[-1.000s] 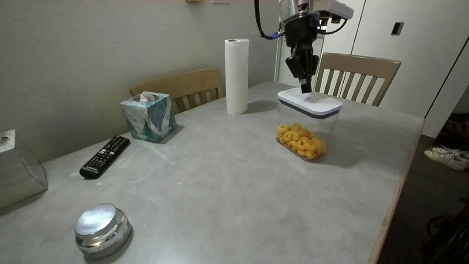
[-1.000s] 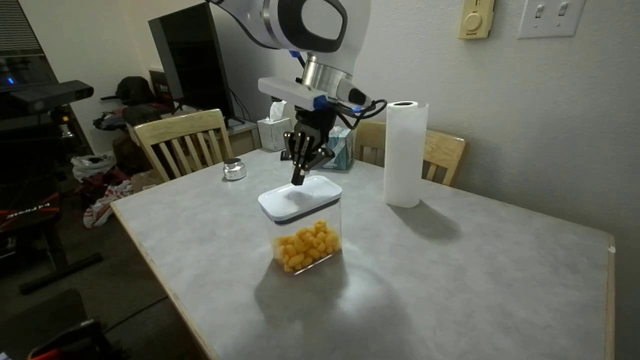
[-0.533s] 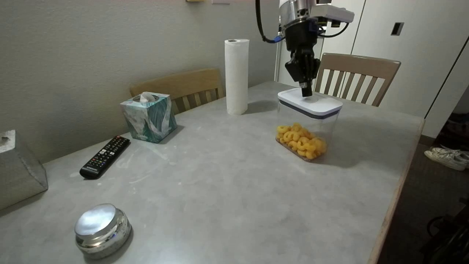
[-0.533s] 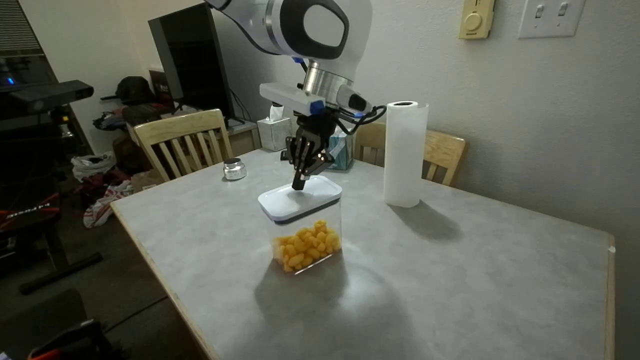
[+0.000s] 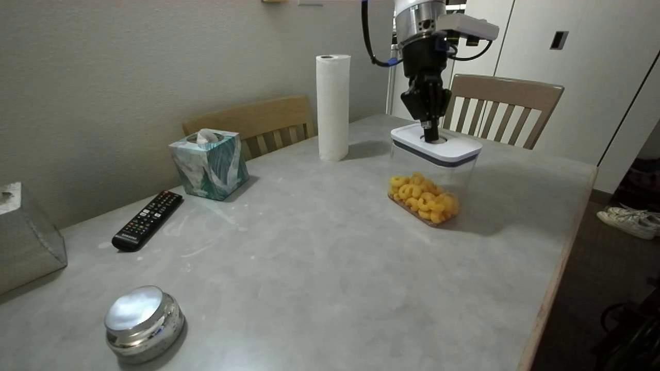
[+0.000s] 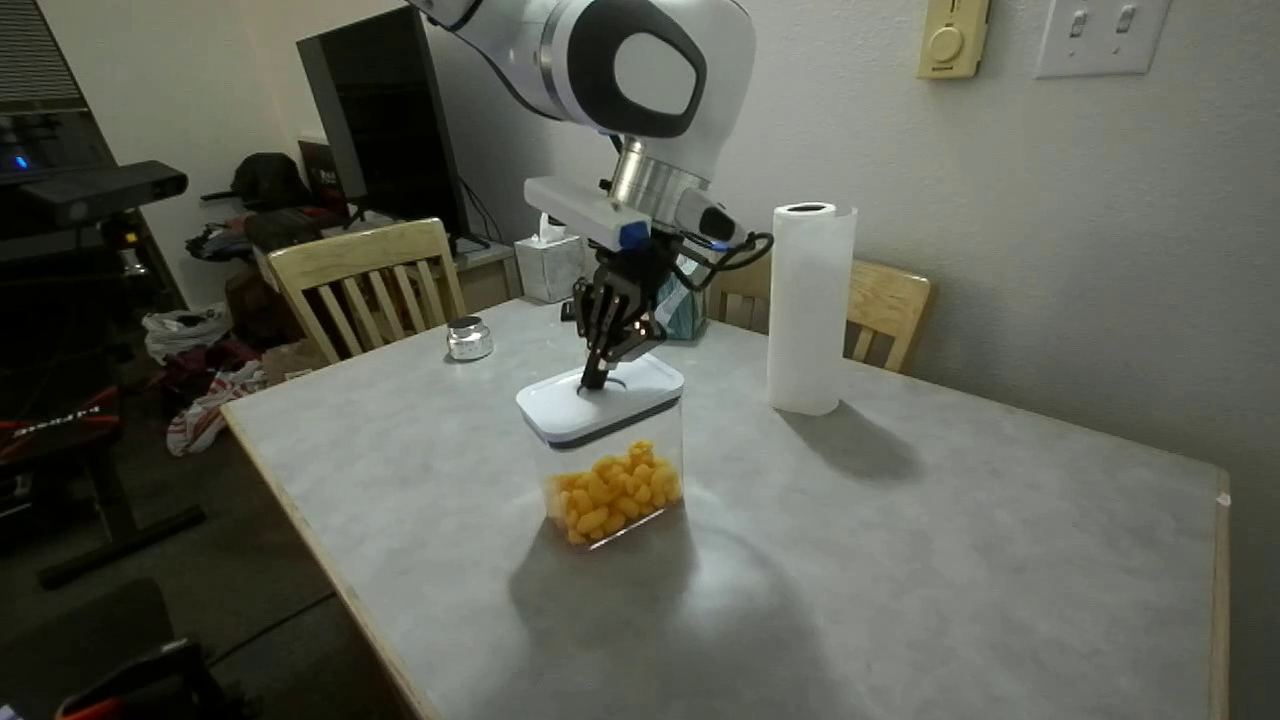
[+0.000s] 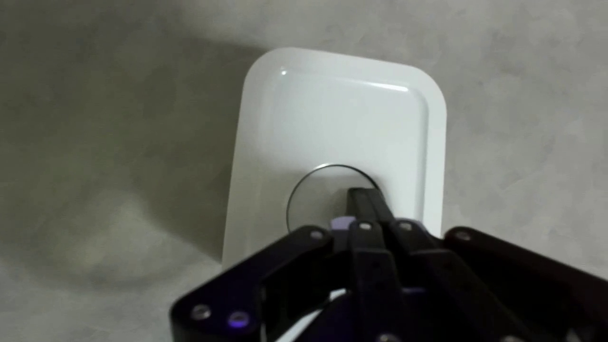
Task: Open the clear container
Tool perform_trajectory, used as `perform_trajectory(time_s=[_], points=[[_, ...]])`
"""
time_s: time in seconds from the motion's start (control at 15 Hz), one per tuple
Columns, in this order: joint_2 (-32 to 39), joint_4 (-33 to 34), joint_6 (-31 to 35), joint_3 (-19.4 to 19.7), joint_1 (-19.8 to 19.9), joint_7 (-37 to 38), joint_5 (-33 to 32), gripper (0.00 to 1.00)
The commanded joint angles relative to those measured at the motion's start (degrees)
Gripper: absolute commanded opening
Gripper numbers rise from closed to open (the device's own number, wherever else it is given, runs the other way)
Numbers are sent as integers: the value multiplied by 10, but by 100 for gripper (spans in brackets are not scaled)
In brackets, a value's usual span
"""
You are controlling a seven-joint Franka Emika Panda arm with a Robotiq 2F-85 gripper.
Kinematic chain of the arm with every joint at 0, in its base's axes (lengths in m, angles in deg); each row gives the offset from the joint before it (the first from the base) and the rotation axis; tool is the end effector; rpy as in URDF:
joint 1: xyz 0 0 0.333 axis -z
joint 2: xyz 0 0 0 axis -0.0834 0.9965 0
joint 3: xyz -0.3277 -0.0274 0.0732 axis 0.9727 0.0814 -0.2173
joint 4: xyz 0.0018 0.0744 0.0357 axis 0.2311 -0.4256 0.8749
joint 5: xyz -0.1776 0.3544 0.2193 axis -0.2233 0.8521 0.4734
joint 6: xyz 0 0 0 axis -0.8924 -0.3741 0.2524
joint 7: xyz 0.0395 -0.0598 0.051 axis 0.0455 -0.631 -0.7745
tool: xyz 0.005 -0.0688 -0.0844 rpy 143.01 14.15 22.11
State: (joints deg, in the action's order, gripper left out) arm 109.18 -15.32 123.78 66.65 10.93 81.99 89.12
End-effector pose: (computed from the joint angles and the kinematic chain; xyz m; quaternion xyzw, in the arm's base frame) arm 0.7011 -0.0938 0.2726 -0.9780 0.0437 0.1845 0.0873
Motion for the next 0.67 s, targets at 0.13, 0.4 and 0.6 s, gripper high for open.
perform_trajectory(time_s=[0.13,0.4,0.6], points=[[16,-16,31,-6,12,-5,15,0],[-22,-1,4,0,5,-10,-20,0],[-34,16,-2,1,5,-17,-42,0]])
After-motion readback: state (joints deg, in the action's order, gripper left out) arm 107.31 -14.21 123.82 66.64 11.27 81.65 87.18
